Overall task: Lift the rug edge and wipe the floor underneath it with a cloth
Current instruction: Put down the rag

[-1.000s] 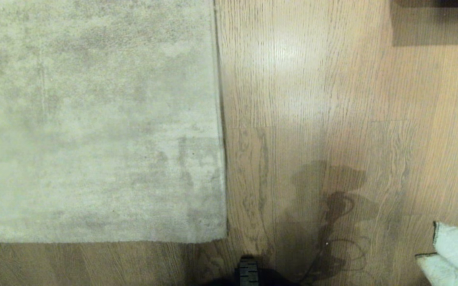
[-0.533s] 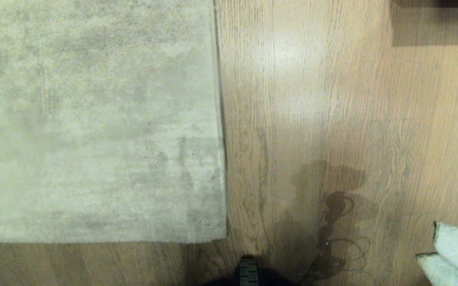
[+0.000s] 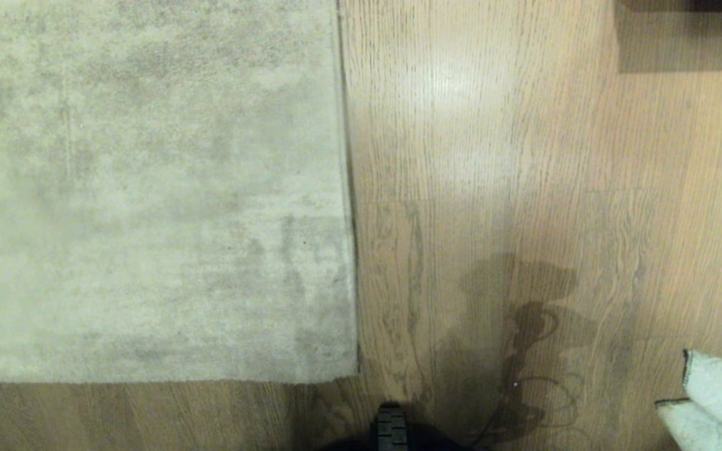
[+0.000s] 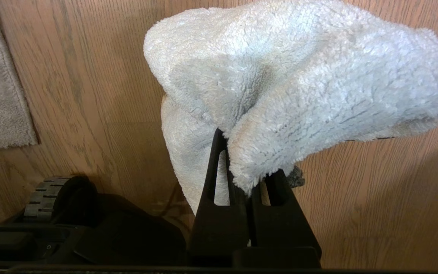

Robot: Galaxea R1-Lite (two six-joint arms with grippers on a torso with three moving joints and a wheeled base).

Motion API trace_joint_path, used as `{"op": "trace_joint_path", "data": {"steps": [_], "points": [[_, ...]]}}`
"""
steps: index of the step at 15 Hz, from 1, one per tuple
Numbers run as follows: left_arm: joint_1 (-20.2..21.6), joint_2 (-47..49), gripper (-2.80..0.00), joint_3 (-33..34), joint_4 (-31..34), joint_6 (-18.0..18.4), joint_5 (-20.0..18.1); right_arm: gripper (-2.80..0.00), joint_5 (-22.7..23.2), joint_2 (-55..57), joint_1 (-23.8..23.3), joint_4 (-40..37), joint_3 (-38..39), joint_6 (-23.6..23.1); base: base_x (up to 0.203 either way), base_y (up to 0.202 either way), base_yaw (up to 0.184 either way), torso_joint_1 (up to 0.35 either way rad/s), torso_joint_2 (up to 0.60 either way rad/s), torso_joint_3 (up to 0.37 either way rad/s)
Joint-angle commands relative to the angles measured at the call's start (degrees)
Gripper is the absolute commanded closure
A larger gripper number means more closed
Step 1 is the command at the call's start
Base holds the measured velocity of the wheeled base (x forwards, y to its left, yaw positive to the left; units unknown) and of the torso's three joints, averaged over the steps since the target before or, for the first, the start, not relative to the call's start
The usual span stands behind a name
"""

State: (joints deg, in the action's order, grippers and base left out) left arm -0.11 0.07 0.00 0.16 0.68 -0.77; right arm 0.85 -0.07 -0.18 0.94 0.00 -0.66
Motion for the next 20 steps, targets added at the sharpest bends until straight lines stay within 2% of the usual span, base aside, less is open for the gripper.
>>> {"op": "trace_joint_path", "data": {"steps": [1,16,20], "points": [[0.02,0.01,0.00,0.00,0.01,0.02,-0.02,0.00,0.03,0.07,0.01,0.03,0.00,-0.04,0.000,0.000,0.000,0.000,0.00,0.000],[0.02,0.01,0.00,0.00,0.01,-1.56,0.16,0.00,0.03,0.07,0.01,0.03,0.00,-0.04,0.000,0.000,0.000,0.000,0.00,0.000],[0.02,0.01,0.00,0.00,0.01,-1.56,0.16,0.00,0.03,0.07,0.01,0.03,0.00,-0.04,0.001,-0.152,0.006,0.003,0.00,0.001]]}}
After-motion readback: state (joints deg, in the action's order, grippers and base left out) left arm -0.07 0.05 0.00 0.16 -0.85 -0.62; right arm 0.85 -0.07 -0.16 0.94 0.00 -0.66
